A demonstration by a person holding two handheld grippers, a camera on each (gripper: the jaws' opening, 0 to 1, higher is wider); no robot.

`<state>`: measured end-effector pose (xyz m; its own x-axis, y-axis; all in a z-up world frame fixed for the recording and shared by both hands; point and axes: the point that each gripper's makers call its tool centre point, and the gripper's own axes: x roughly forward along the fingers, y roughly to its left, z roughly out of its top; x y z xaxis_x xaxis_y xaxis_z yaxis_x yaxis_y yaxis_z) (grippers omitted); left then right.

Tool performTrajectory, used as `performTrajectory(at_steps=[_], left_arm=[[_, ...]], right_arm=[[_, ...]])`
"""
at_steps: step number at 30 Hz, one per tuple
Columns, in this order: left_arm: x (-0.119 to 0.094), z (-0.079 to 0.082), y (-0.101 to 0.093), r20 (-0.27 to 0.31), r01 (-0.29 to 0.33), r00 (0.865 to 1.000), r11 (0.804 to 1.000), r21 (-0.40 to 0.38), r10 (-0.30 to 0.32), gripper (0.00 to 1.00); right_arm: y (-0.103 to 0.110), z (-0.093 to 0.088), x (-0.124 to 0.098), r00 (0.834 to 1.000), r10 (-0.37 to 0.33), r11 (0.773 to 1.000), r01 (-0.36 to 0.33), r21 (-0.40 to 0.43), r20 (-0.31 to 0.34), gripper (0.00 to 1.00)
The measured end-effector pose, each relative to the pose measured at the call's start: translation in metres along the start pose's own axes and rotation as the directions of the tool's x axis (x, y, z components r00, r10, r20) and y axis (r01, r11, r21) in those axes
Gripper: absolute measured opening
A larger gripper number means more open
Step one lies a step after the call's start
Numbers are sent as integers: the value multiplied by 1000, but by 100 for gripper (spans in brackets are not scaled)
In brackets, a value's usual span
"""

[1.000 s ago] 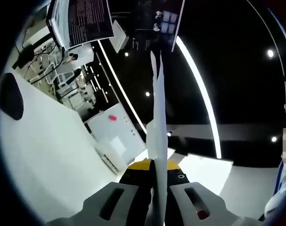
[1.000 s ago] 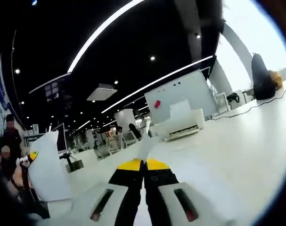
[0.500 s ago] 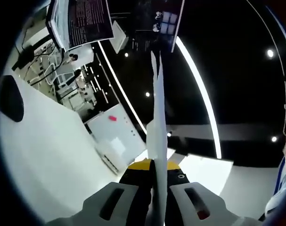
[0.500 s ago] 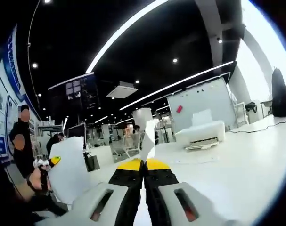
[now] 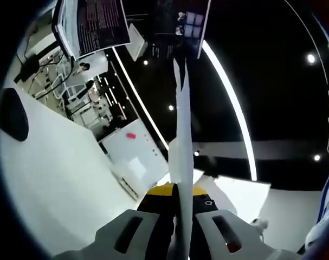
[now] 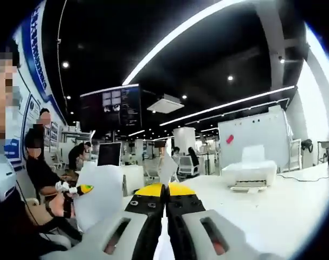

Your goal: Organize the stack of printing papers by aligning and flattening the scattered papers on the table

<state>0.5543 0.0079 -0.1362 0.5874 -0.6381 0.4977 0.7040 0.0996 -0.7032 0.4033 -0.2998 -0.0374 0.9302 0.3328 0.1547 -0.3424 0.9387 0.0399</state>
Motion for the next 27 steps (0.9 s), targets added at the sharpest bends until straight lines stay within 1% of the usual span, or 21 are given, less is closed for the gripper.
performTrajectory(at_steps=[5,10,14,15,19,20,24,27], left_arm=[[1,-4,-6,-5,9,1000,1000,0,-9,6],[1,-5,-6,-7,7,1000,1000,2,-7,6],[0,-3,-5,-2,4,1000,1000,7,-4,6],[0,-3,-4,-1,2,1000,1000,8,-2,6],[-1,-3,-1,2,-3,1000,1000,4,2,6],[-1,-2,0,1,-1,1000,1000,5,1,6],[-1,-3,2,-2,-5,1000,1000,5,5,6],[0,-2,2,-4,-4,1000,1000,7,4,6]], right_arm=[[6,0,-1,1000,4,1000,-4,-26,-11,0],[15,6,-2,1000,22,999,-23,-32,-5,0],[25,19,-4,998,58,997,-57,-55,22,0],[26,22,-4,998,59,997,-57,-58,29,0],[31,26,-3,997,68,996,-66,-68,29,0],[37,29,-3,995,90,994,-88,-66,34,0],[44,36,-2,992,116,992,-114,-61,41,0],[49,44,-3,992,124,989,-121,-84,37,0]])
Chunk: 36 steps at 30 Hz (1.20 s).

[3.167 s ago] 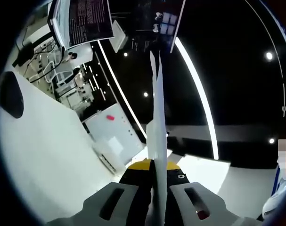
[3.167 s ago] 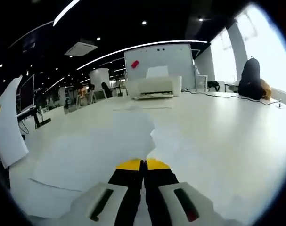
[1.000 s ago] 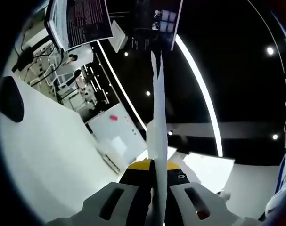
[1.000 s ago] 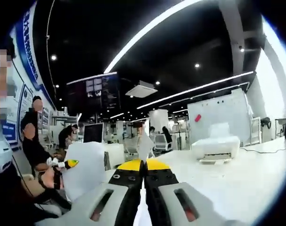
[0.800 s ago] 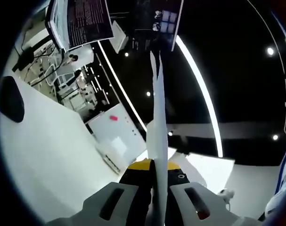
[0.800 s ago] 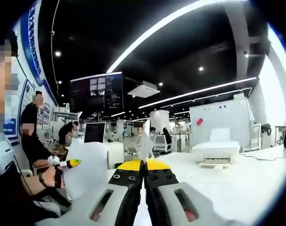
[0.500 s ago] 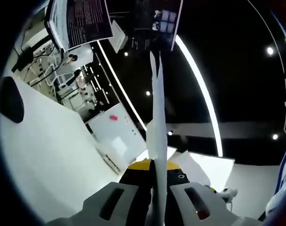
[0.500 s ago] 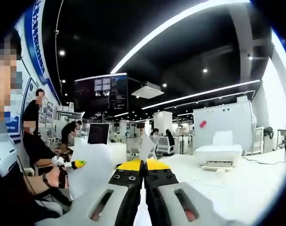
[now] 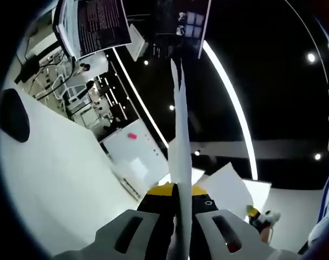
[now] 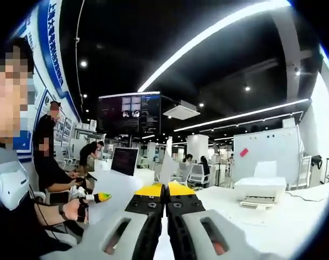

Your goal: Organize the stack of printing papers by aligning and flattening the scattered papers on the table

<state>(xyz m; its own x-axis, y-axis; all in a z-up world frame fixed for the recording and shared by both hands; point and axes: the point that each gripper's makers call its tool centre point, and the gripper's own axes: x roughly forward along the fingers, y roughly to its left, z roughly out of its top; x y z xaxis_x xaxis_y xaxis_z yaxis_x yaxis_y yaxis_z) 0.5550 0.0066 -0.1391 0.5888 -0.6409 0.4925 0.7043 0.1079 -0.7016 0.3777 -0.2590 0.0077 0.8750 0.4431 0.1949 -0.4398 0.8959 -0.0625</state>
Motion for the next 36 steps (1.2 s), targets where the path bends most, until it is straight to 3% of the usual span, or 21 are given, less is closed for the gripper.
performTrajectory(at_steps=[6,14,18,21,33,36], left_arm=[[2,3,1,1,1,1000,1000,7,-1,6],[5,6,1,-4,-2,1000,999,32,2,6],[5,10,2,-1,0,1000,999,33,0,6],[5,12,1,2,3,1000,999,39,-3,6],[3,8,5,0,-1,1000,1000,29,1,6],[3,8,3,1,0,1000,999,32,0,6]], right_arm=[[15,19,-1,995,91,994,-93,62,32,0],[31,44,2,984,171,983,-175,63,55,0],[38,45,4,978,207,978,-207,32,26,0],[52,46,0,957,289,956,-290,50,24,0],[74,43,-10,934,356,930,-358,83,40,0],[79,44,-15,912,407,905,-409,113,44,0]])
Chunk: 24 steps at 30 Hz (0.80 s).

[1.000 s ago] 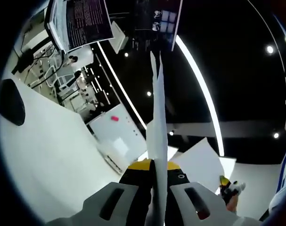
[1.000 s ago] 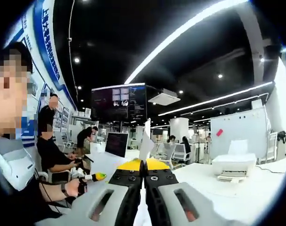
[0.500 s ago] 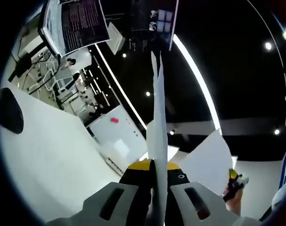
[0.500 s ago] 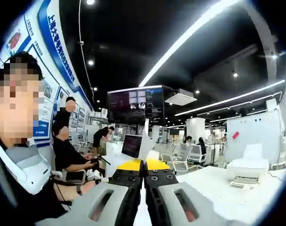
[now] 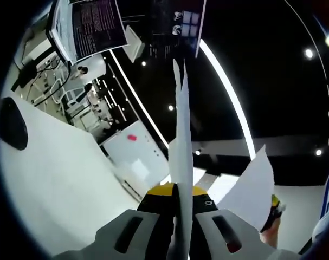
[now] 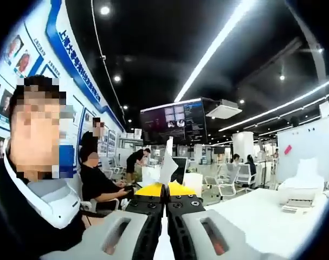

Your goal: Organize the stack of printing papers by aligning and flattening the scattered papers on the table

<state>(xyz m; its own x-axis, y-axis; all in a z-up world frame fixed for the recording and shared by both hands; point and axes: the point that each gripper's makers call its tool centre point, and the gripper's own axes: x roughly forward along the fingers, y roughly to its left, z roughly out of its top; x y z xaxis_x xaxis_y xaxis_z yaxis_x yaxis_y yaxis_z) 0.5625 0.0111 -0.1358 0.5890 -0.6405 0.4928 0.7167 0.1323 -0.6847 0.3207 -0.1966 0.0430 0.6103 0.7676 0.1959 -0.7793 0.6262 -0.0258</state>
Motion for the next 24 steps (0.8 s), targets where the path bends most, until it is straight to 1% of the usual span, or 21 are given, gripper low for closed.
performTrajectory(at_steps=[2,4,6,8,11,13,14,15,19,21,24], left_arm=[[1,0,-1,-1,3,1000,1000,0,-3,6],[1,-1,-2,-2,6,1000,1000,1,-6,6],[1,-2,-5,-5,13,1000,1000,0,-13,6],[1,-5,-7,-10,19,1000,1000,0,-19,6],[2,-7,-8,-16,23,1000,1000,-2,-23,6],[3,-9,-10,-19,29,999,1000,-6,-29,6],[4,-10,-12,-22,33,999,999,-7,-34,6],[4,-12,-13,-25,38,999,999,-6,-38,6],[6,-17,-16,-44,48,998,999,-2,-48,6],[6,-18,-17,-48,48,998,999,-4,-48,6],[6,-18,-17,-49,53,997,999,-9,-54,6]], right_arm=[[0,-1,-2,1000,22,999,-22,27,-9,0],[-8,-9,-6,999,24,998,-21,59,-47,0],[-16,-20,-7,995,5,998,1,68,-95,0],[-25,-33,-8,989,-5,997,16,71,-150,0],[-39,-49,-7,979,-19,997,33,65,-203,0],[-54,-56,-3,976,-54,999,53,-8,-212,0],[-57,-61,-1,974,-38,999,39,4,-223,0],[-64,-65,1,973,-26,1000,28,8,-228,0],[-84,-77,12,966,-6,1000,7,3,-259,0],[-94,-81,18,962,6,1000,-5,6,-272,0],[-110,-85,28,959,9,1000,-1,29,-283,0]])
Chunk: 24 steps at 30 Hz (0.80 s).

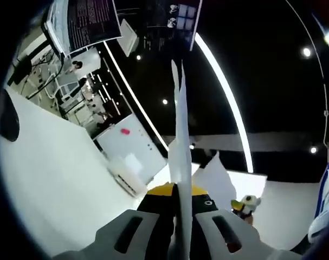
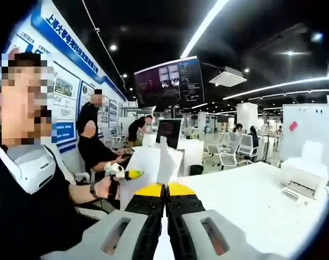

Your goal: Organize the stack of printing papers by aligning and flattening the scattered papers on the table

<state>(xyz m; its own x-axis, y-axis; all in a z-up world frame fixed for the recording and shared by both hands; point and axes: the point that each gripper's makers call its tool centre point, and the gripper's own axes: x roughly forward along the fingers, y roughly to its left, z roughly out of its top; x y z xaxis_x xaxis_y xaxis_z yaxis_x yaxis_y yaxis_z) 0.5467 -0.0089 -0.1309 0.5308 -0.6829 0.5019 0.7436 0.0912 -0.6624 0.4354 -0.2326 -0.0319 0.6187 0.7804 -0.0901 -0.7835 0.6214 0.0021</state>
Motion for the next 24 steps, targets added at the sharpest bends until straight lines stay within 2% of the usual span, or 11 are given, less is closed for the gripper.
performTrajectory(at_steps=[4,10,14,19,24], left_arm=[[2,0,-3,-4,13,1000,1000,-2,-13,6],[3,-1,-4,-11,24,1000,1000,-1,-25,6],[4,-4,-3,-24,32,999,999,2,-32,6],[5,-8,-2,-48,30,998,998,52,-28,6],[7,-11,-7,-58,40,998,997,67,-36,6]], right_arm=[[-14,-3,14,1000,7,1000,-6,15,-28,0],[-32,-11,33,998,-9,1000,9,-9,-69,0],[-26,-10,43,998,29,1000,-28,5,-57,0],[-7,-10,50,994,86,996,-87,-11,-66,0],[-11,-8,59,996,58,998,-59,-7,-68,0]])
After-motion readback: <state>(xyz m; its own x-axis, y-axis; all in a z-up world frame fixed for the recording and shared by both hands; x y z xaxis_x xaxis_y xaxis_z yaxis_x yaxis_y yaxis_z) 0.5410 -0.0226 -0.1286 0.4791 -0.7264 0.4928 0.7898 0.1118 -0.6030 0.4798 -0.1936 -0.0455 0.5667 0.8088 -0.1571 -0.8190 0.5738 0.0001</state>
